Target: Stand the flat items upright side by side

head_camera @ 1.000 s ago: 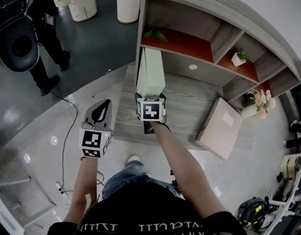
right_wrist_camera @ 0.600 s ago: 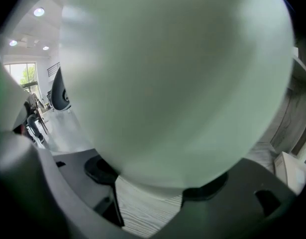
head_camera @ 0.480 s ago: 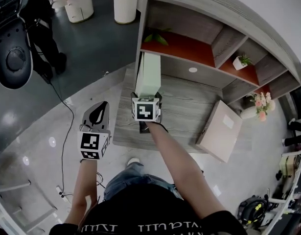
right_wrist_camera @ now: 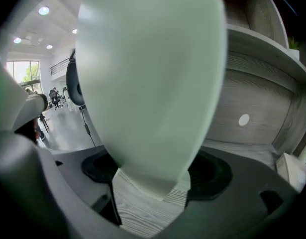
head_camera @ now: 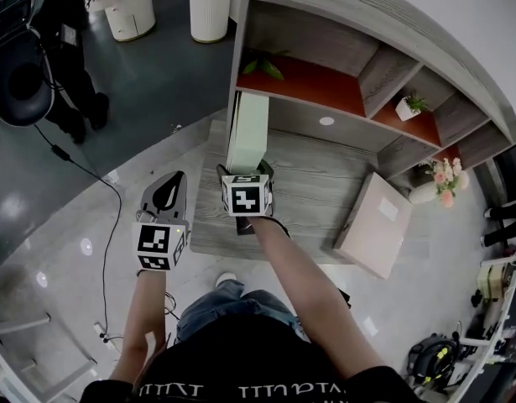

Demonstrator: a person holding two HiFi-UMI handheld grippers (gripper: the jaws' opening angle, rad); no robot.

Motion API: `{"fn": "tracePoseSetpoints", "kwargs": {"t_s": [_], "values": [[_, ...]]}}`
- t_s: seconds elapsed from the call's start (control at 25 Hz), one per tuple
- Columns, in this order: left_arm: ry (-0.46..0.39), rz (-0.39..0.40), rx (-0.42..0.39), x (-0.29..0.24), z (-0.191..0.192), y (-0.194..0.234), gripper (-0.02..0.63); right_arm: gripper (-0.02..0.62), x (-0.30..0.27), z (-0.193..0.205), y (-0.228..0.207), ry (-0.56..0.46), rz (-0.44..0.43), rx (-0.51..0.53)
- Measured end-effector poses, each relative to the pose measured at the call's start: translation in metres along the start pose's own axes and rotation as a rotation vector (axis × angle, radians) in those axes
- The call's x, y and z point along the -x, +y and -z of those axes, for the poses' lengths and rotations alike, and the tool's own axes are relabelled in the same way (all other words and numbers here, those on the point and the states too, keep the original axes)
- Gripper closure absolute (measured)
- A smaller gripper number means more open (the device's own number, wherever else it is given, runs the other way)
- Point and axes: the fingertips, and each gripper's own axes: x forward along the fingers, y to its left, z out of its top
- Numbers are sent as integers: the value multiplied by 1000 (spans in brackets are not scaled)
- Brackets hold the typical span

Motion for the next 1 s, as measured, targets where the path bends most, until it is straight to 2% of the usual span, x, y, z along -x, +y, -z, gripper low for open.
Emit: {"fn": "tracePoseSetpoints", "kwargs": {"t_s": [0.28, 0.44, 0.76, 1.0], "values": [[6, 17, -10, -2, -2, -20, 592, 199, 24, 10, -5, -13, -35, -35], [1, 18, -18, -1, -6, -36, 592, 199, 43, 11, -9, -35, -61, 0], [-29, -52, 4, 10, -19, -72, 592, 199, 91, 9, -32, -84, -128, 44], [-54, -80, 7, 17, -31, -109, 592, 200, 131, 10, -57, -115, -216, 14]]}}
